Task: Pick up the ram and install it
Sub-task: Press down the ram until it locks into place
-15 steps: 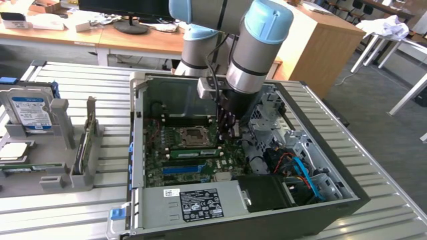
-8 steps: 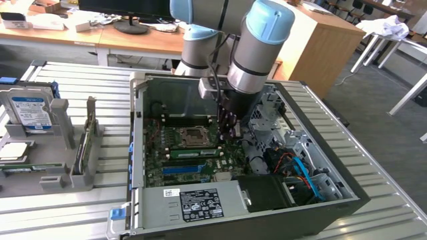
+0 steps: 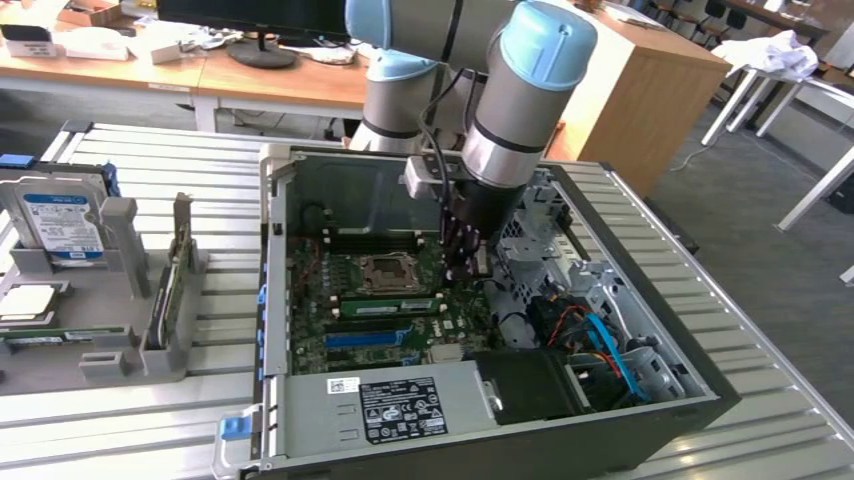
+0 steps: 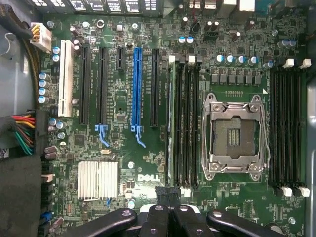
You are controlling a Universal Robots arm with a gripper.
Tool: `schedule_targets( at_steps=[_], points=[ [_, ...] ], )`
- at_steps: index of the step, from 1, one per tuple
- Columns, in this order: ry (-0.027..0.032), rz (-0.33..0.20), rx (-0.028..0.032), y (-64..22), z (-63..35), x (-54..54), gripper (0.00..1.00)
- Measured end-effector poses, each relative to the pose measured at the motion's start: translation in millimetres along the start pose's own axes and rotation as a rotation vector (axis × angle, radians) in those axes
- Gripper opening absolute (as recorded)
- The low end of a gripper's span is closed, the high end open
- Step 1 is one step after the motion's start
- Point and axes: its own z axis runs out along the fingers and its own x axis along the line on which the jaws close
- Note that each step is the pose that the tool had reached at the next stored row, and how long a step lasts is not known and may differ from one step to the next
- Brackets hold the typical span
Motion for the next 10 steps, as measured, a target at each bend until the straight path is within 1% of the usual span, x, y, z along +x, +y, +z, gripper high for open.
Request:
schedule_targets(
  at_steps=[4, 10],
  points=[
    [-0.0002, 0.0, 0.0002, 0.0, 0.7, 0.1, 0.11],
    [0.0, 0.0, 0.0004, -0.2, 6.6, 0.1, 0.11]
  ],
)
